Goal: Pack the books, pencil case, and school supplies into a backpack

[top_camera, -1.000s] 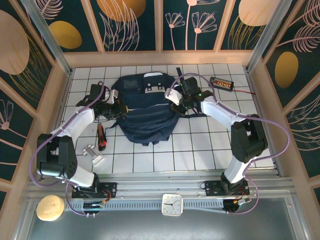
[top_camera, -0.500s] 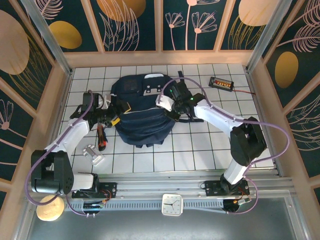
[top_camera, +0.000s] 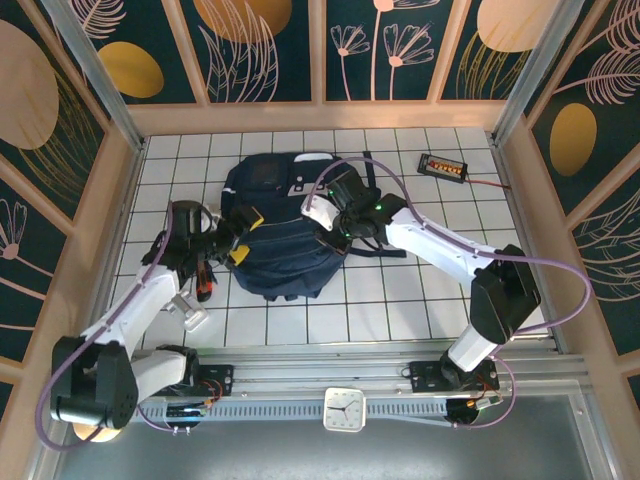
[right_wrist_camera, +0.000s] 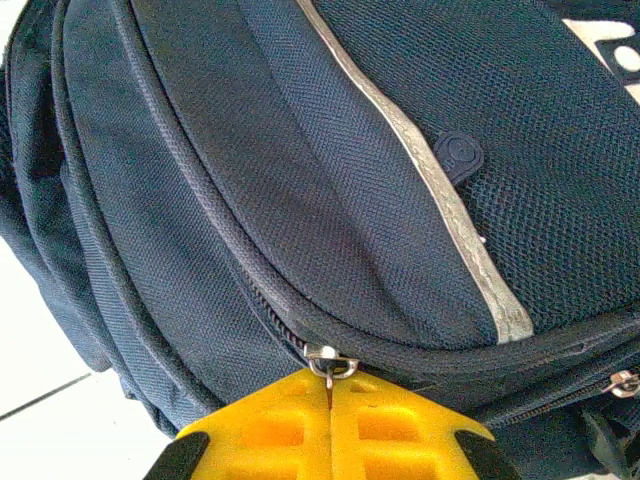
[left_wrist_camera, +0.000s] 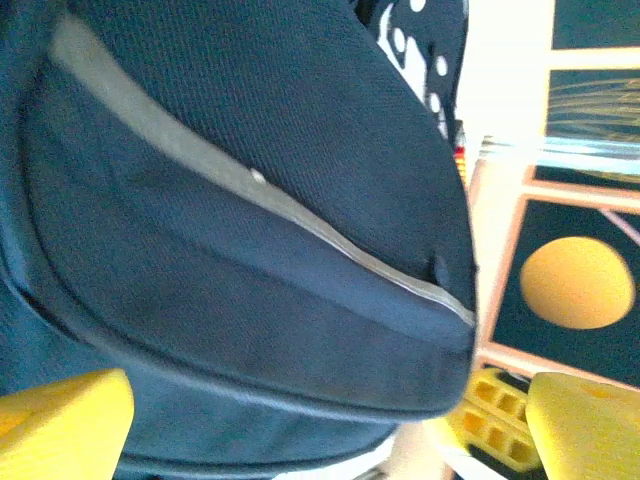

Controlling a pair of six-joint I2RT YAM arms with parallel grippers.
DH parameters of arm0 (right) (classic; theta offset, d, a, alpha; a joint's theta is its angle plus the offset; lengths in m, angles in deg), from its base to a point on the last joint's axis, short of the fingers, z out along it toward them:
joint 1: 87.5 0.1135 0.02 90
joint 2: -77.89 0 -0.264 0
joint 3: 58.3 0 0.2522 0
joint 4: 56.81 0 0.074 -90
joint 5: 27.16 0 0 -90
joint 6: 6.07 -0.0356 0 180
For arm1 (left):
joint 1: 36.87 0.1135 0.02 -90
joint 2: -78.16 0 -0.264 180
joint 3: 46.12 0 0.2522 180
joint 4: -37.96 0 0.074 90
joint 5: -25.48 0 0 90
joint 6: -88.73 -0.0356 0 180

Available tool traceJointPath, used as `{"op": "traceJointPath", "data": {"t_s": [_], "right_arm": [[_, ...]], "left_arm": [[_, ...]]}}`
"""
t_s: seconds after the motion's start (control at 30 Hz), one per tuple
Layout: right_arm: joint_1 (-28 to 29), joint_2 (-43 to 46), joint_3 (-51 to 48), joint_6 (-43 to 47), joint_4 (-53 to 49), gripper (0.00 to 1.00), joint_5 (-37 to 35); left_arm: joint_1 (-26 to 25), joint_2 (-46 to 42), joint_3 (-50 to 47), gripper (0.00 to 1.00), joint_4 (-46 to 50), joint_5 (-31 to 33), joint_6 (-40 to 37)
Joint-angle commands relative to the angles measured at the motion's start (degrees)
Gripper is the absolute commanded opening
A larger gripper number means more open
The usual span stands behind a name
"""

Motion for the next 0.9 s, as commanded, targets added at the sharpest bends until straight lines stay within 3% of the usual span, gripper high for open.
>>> {"op": "traceJointPath", "data": {"t_s": [0.0,0.17,0.3,0.43,0.87], "right_arm": [[0.7,-0.9,0.7,-6.5,4.5,0.0,2.4],[-0.9,-1.4,2.1,-11.6,6.4,0.0,4.9],[-1.1,-1.7,3.7,-12.4,6.4,0.0,5.8],[-0.3,-2.5,6.3,-13.2,4.9,0.0,5.8],[2.6,-3.1,7.4,-15.0,4.4,0.0,5.0]], "left_arm": [[0.0,-4.9,3.3,0.99,-0.1,1.9,11.9],[0.1,-7.9,8.9,0.99,9.4,3.3,11.9],[-0.1,-11.2,3.5,0.99,7.4,1.6,17.1],[-2.1,-12.8,-4.0,0.96,-2.3,1.3,24.0],[-5.3,-10.4,-11.4,0.85,-11.4,3.4,30.2]]}}
